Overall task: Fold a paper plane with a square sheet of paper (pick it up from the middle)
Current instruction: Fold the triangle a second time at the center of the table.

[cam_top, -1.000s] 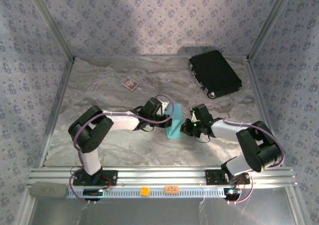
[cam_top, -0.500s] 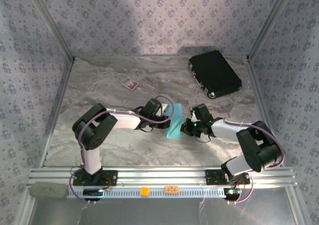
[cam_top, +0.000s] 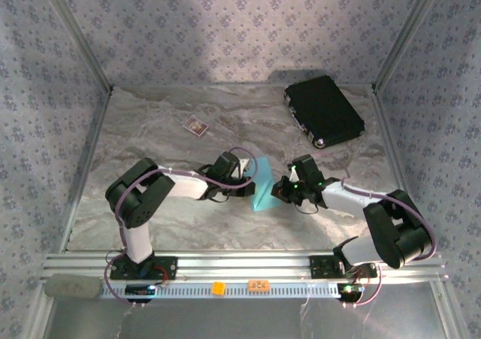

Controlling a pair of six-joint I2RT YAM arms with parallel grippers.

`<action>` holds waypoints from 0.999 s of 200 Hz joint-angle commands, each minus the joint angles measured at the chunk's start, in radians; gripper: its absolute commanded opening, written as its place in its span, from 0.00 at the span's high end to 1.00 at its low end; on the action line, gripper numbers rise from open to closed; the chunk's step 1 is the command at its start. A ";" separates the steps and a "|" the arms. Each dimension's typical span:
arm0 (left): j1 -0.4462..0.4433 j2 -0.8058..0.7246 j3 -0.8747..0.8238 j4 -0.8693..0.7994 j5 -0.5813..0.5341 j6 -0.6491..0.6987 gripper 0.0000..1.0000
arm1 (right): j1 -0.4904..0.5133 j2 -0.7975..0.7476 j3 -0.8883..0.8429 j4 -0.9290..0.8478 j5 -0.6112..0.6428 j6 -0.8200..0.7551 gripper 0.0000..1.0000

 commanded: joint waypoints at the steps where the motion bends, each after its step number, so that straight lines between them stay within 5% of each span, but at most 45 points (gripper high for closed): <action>1: -0.007 -0.041 -0.006 -0.047 0.020 -0.014 0.94 | 0.014 0.025 -0.020 0.069 -0.041 0.049 0.91; 200: 0.001 -0.046 0.061 -0.116 -0.031 0.086 0.92 | 0.047 0.135 0.012 -0.027 0.035 0.023 0.96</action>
